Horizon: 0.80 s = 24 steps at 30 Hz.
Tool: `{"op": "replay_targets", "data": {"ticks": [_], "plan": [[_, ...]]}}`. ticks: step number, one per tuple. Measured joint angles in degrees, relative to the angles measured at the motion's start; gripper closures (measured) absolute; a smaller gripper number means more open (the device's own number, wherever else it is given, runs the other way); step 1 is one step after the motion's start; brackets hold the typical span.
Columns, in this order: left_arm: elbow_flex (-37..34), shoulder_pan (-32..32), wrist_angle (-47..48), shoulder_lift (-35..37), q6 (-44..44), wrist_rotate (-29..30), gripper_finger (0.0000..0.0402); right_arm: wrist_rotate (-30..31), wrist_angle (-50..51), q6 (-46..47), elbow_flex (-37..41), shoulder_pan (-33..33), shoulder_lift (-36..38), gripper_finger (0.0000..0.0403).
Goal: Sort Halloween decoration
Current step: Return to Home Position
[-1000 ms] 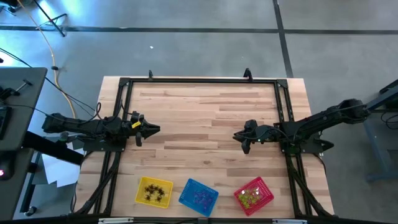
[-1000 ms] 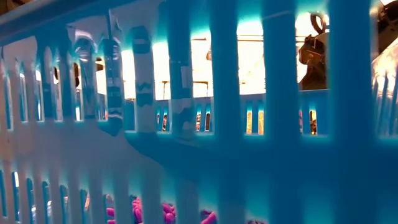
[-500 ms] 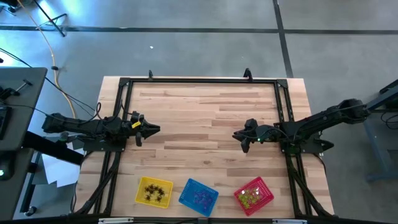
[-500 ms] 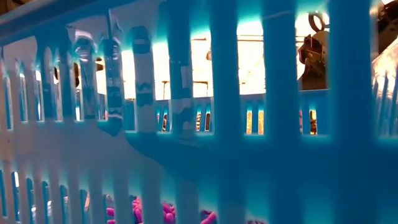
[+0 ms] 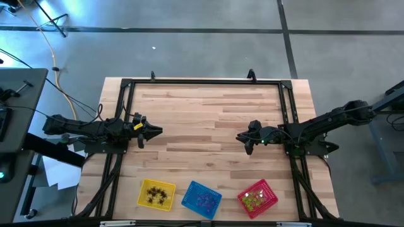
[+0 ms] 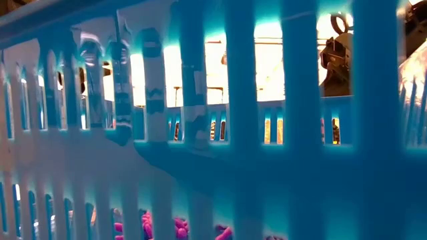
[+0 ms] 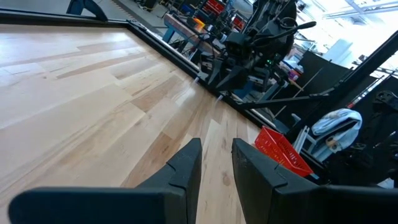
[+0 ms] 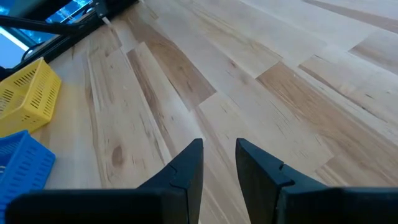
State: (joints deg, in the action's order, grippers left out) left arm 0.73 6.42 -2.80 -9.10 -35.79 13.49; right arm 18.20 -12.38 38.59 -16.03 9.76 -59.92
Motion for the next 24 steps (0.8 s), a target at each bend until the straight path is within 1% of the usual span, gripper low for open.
{"op": "replay_targets", "data": {"ticks": [24], "plan": [[0.0, 0.0, 0.0, 0.0, 0.0, 0.0, 0.0323, -0.7, 1.0, 0.0, 0.0, 0.0, 0.0, 0.0311]]}}
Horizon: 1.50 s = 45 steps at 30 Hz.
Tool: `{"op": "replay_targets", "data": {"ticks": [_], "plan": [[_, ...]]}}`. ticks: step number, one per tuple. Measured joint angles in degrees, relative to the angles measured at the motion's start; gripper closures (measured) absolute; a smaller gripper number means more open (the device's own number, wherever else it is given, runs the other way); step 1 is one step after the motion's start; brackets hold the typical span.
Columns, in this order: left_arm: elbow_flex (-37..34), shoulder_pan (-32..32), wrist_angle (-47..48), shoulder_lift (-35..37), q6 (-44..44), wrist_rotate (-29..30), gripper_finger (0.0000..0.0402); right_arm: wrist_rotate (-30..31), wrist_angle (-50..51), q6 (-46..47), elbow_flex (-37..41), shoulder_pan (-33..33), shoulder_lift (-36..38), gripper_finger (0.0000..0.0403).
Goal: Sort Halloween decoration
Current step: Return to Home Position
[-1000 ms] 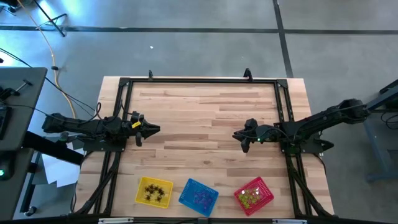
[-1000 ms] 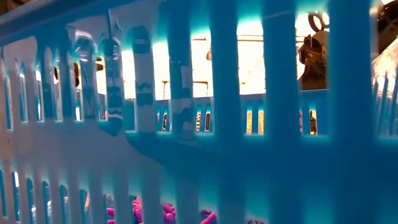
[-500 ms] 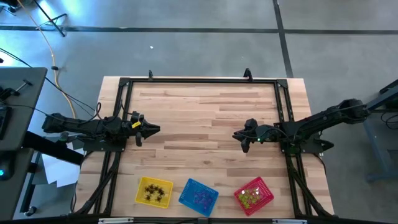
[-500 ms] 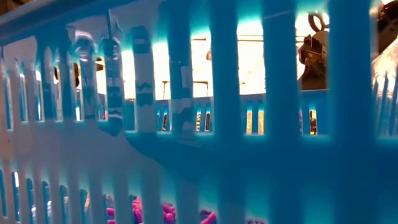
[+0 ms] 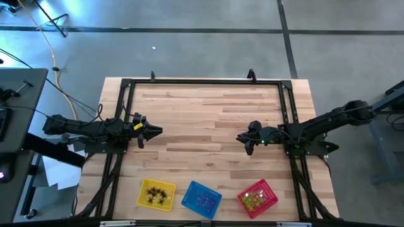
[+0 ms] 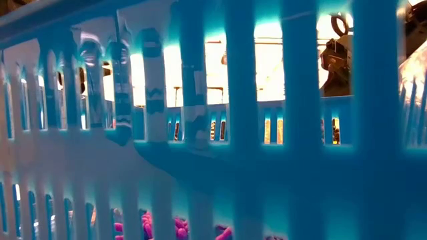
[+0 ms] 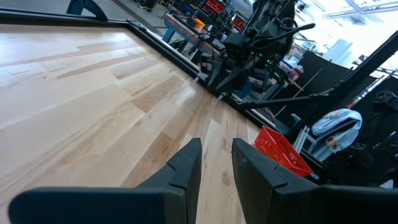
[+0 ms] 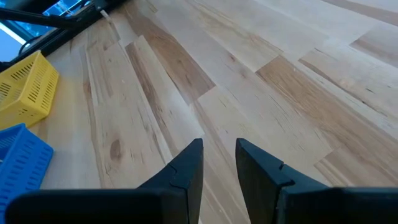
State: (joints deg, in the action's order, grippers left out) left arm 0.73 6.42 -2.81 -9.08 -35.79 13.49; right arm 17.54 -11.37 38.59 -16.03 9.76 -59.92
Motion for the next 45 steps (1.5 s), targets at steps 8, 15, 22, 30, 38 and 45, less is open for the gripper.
{"op": "replay_targets", "data": {"ticks": [8, 15, 22, 30, 38, 45], "plan": [[0.0, 0.0, 0.0, 0.0, 0.0, 0.0, 0.0323, 0.0, 0.0, 0.0, 0.0, 0.0, 0.0, 0.0311], [0.0, 0.0, 0.0, 0.0, 0.0, 0.0, 0.0323, 0.0, -0.2, 0.2, 0.0, 0.0, 0.0, 0.0311], [0.0, 0.0, 0.0, 0.0, 0.0, 0.0, 0.0323, 0.0, -0.4, 0.3, 0.0, 0.0, 0.0, 0.0311], [0.0, 0.0, 0.0, 0.0, 0.0, 0.0, 0.0323, 0.0, -0.4, 0.0, 0.0, 0.0, 0.0, 0.0311], [0.0, 0.0, 0.0, 0.0, 0.0, 0.0, 0.0323, 0.4, -0.5, 0.1, 0.0, 0.0, 0.0, 0.0311], [0.0, 0.0, 0.0, 0.0, 0.0, 0.0, 0.0323, -3.8, 8.2, 22.1, 0.0, 0.0, 0.0, 0.0311]]}}
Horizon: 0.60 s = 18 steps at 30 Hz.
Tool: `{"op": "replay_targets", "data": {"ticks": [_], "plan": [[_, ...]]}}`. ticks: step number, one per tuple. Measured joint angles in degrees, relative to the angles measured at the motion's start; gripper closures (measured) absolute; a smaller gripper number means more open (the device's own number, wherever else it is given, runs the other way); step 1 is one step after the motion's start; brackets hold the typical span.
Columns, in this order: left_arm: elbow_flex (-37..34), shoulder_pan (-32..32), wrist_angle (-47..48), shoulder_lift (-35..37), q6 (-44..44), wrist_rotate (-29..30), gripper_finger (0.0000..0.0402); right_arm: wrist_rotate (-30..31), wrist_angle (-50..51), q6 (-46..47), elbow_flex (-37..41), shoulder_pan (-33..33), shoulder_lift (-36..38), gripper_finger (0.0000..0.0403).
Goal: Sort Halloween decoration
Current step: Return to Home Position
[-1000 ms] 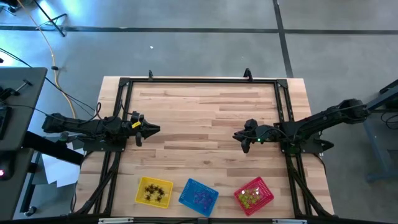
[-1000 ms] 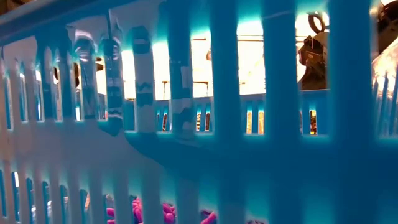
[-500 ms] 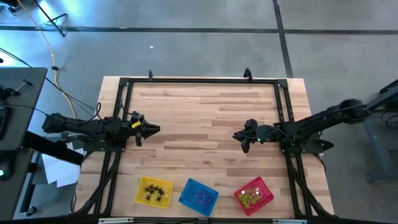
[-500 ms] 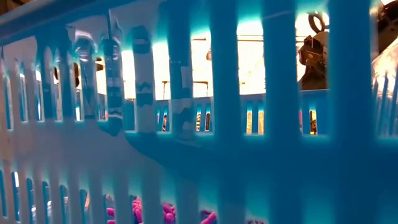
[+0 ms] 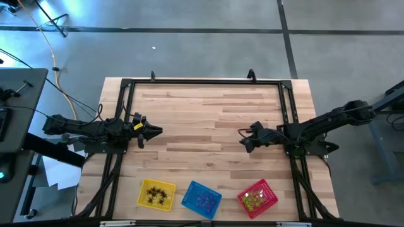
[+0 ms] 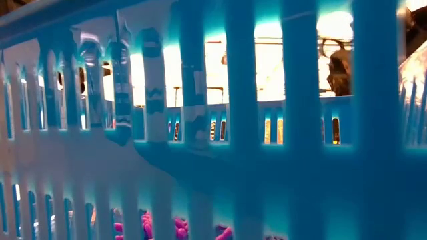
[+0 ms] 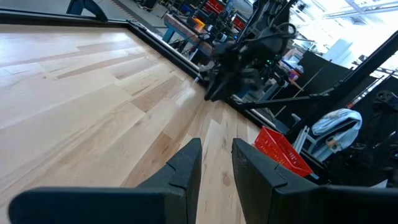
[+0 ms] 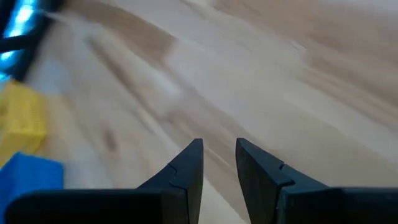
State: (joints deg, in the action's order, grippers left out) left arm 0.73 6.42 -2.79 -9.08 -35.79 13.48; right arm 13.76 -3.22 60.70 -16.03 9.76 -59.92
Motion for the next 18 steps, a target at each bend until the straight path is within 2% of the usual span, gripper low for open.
{"op": "replay_targets", "data": {"ticks": [4, 8, 15, 18], "plan": [[0.0, 0.0, 0.0, 0.0, 0.0, 0.0, 0.0323, -2.2, 6.7, 6.3, 0.0, 0.0, 0.0, 0.0311], [0.0, 0.0, 0.0, 0.0, 0.0, 0.0, 0.0323, -6.4, 8.2, 5.9, 0.0, 0.0, 0.0, 0.0311], [0.0, 0.0, 0.0, 0.0, 0.0, 0.0, 0.0323, -10.1, 8.2, 5.8, 0.0, 0.0, 0.0, 0.0311], [0.0, 0.0, 0.0, 0.0, 0.0, 0.0, 0.0323, -11.1, 8.7, 2.4, 0.0, 0.0, 0.0, 0.0311]]}}
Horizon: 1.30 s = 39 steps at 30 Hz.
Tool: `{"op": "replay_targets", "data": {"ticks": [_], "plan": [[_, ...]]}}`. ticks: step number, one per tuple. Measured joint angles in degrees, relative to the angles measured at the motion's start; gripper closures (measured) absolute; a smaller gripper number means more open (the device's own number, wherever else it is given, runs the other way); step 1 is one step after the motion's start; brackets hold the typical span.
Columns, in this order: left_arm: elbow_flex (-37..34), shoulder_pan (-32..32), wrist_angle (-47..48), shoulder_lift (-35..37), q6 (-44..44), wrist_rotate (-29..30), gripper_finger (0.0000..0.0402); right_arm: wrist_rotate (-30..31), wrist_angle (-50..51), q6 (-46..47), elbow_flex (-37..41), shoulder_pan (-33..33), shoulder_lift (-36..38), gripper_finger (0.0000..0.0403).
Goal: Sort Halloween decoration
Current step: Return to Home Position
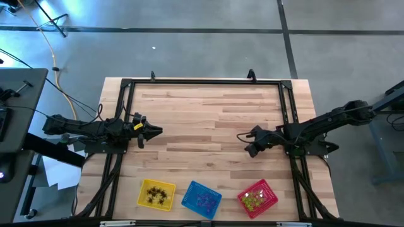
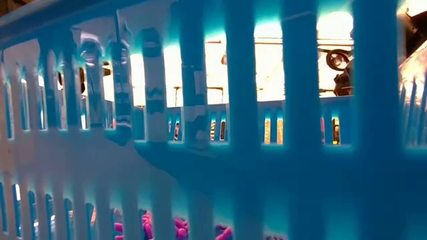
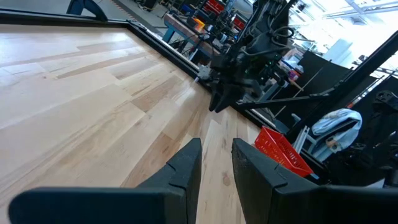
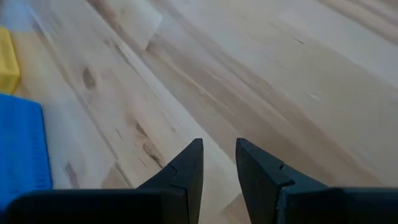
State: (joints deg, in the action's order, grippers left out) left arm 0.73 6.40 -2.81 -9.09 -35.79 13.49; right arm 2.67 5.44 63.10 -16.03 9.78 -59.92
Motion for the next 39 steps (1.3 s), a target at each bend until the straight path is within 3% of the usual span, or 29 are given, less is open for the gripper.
{"op": "replay_targets", "data": {"ticks": [11, 27, 39], "plan": [[0.0, 0.0, 0.0, 0.0, 0.0, 0.0, 0.0323, 0.5, -0.1, -6.4, 0.0, 0.0, 0.0, 0.0311], [0.0, 0.0, 0.0, 0.0, 0.0, 0.0, 0.0323, 21.2, -0.2, -6.5, 0.0, 0.0, 0.0, 0.0311], [0.0, 0.0, 0.0, 0.0, 0.0, 0.0, 0.0323, 22.3, -0.1, -6.5, 0.0, 0.0, 0.0, 0.0311]]}}
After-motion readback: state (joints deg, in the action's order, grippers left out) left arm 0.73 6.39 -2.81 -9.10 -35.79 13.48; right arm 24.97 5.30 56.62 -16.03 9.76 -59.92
